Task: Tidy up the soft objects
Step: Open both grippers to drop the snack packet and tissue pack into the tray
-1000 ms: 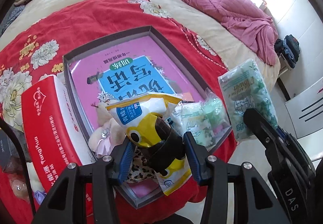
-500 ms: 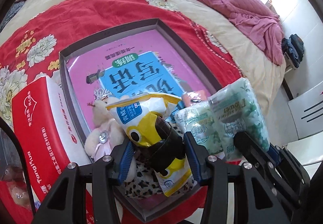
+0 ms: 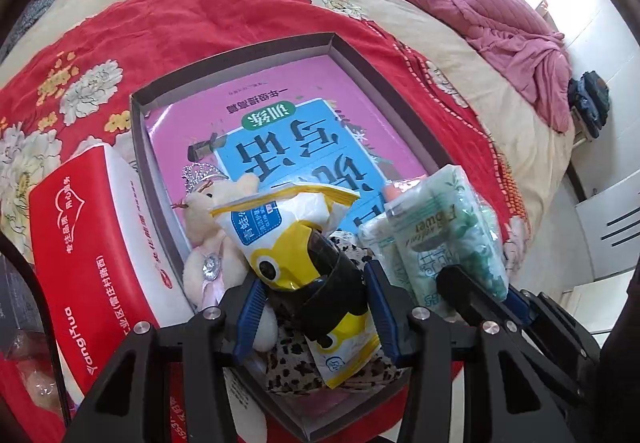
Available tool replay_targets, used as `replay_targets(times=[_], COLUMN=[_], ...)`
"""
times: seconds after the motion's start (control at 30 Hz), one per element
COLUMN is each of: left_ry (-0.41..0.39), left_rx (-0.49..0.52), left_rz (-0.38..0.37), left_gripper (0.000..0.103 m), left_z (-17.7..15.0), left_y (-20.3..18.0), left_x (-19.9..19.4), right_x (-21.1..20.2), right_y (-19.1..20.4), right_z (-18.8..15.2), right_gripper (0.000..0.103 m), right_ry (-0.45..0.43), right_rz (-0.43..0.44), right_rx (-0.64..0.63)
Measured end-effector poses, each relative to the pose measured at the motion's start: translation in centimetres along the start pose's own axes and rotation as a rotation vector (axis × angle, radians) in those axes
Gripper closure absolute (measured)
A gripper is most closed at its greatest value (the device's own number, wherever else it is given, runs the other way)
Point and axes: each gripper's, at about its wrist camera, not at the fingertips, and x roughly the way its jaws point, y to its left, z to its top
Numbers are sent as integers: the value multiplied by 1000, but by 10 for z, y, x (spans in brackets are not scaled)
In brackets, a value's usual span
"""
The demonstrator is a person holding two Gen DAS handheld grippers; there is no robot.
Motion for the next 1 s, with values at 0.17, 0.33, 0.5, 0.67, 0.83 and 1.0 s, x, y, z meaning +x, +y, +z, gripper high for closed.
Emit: replay_targets(times=[0.17,0.33,0.5,0.67,0.83,1.0], left_ry=[1,1,6,10,11,12], left_rx=[8,15,24,29,29,27], left_rz=[9,16,17,15,3,-12], left_gripper=[54,54,54,53,53,52], left_z=[0,0,1,0,0,0], left_y=[-3,-4,-5,-6,-6,-5], left_x=[2,3,3,4,4,3], right_x=[1,0,-2,-5,-11,-19], right_y=[-2,0,-3,-3,-2,-1], right_z=[-1,-1,1,2,4,6], right_gripper=[79,79,71,68,64,58], right_ry=[0,-13,-14,-21,-27,-44], right_rz=[-23,-70,-99,-117,-110,-114], right_rx=[-2,-31,-34,-36,-35,-36])
